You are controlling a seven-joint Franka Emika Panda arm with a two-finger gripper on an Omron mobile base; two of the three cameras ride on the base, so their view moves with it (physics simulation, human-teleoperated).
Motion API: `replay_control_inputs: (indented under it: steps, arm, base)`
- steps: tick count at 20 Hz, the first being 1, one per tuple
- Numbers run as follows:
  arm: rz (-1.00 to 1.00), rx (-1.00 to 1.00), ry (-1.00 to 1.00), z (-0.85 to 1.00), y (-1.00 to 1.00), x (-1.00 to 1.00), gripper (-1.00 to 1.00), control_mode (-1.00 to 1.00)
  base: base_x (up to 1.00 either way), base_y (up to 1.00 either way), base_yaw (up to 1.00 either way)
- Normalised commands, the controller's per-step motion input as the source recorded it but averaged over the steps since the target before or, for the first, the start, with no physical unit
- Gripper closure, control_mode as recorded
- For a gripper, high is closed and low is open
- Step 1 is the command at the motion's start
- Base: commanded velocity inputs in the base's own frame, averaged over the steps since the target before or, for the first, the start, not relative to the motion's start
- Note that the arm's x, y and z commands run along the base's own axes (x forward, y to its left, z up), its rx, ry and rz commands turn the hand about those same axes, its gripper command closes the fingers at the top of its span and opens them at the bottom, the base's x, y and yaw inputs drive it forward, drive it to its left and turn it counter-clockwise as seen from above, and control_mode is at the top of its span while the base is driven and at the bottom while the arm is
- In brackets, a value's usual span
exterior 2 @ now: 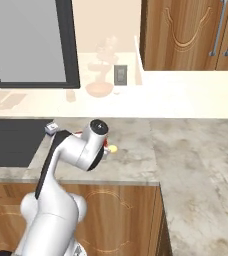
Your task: Gather the eggs and milk located in the vicinity of the sink area and place them right next to the bowl.
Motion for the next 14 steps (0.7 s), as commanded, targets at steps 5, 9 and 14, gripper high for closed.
replay_control_inputs:
  steps: [5,9,14]
  arm:
    - [0.11,0.00,0.04,-0.16,-0.43,0.33,1.00,-1.00]
    - [0.16,0.00,0.00,-0.35,-0.40,0.32,1.00,-1.00]
    - [0.17,0.00,-0.07,-0.37,-0.16,0.23,1.00,-1.00]
  base:
    - [0.00,0.00,0.00]
    - [0.00,0.00,0.00]
    - [0.00,0.00,0.00]
